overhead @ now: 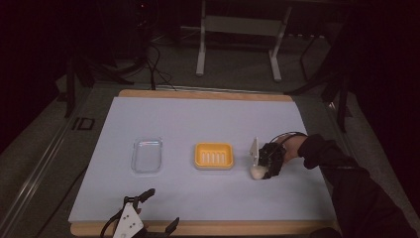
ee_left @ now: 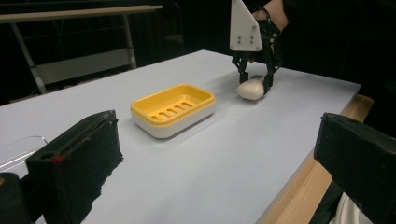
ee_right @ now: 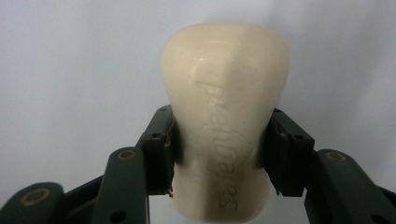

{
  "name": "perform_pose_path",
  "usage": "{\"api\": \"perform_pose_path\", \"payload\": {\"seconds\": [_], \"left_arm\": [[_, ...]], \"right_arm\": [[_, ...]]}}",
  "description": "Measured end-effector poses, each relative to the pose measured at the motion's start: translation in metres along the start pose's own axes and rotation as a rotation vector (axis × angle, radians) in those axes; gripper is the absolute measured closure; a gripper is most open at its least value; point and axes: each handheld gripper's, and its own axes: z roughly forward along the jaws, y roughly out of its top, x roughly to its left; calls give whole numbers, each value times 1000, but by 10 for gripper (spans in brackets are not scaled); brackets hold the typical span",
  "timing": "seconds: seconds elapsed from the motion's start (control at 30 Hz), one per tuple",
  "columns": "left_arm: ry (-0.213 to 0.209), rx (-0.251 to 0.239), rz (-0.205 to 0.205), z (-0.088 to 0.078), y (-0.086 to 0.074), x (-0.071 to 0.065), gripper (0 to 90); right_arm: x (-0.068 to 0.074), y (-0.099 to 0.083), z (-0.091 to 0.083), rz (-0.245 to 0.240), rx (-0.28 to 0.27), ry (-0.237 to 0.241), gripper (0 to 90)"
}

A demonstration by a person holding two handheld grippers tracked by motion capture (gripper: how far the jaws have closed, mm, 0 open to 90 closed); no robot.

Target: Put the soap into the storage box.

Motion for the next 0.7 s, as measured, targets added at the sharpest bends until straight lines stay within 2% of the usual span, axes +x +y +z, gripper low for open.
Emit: {"api": "perform_pose_path", "payload": {"seconds": [0.23,0.37,0.7], "left_arm": [[-8,-5,-2,3,1,1,8],[-29,-6,-2,6,2,2,8],[-93,8,20,22,7,5,8]], "right_arm": [[3,-2,-6,42,-11,-29,499],[4,-4,-11,75,-28,-37,499],[16,-15,-24,131,-115,-103,499]]}}
